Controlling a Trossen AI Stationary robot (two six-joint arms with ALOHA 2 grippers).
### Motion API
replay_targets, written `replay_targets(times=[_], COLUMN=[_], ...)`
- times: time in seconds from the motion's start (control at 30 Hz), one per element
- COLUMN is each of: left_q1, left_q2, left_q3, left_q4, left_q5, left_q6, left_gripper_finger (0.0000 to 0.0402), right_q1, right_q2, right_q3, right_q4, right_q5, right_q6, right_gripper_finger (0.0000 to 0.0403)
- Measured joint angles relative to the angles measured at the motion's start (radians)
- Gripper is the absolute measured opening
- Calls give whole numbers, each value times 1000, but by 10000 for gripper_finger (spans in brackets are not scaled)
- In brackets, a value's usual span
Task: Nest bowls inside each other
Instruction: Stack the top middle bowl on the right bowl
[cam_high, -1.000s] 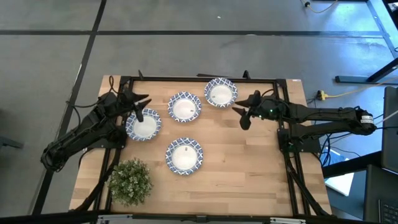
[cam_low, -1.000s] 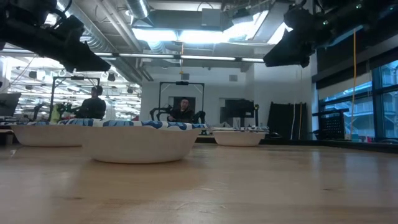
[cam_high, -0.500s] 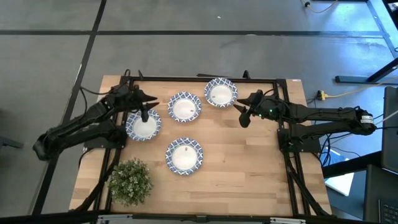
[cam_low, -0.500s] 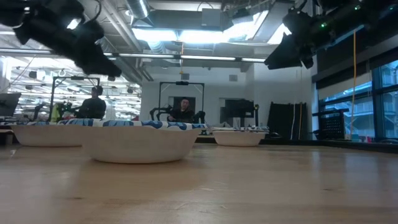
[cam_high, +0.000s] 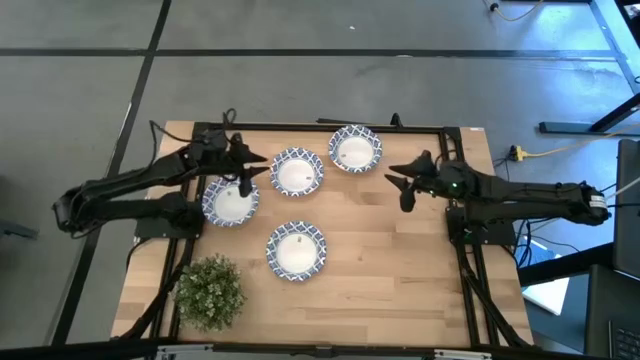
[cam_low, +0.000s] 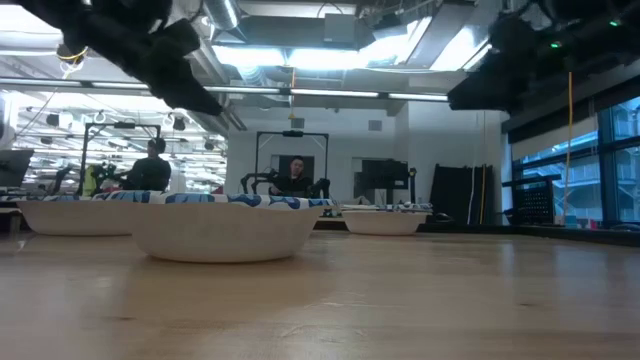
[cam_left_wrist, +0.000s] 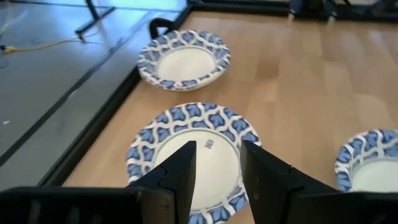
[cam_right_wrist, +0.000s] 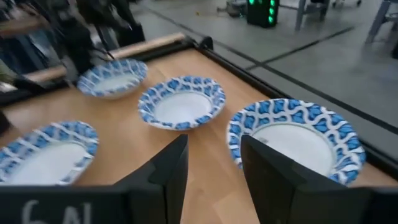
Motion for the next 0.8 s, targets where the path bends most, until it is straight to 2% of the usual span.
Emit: replay_targets(times=[0.13, 0.3, 0.47, 0.8], left_q1=[-49, -129, -183, -220], left_q2=[71, 169, 270, 432], left_q3=[34, 82, 123, 170], left_q4=[0, -6, -29, -36], left_q5=[22, 19, -61, -94], left_q6=[58, 129, 141, 111], left_gripper_finger=[119, 120, 123, 127], right_q1=[16, 16, 16, 15], right_q2=[-97, -160, -181, -179], right_q3=[-64, -78, -78, -78], right_q4=[33, 29, 30, 19], right_q5=[1, 2, 2, 3], right_q6=[26, 12, 1, 5], right_gripper_finger=[149, 149, 149, 149])
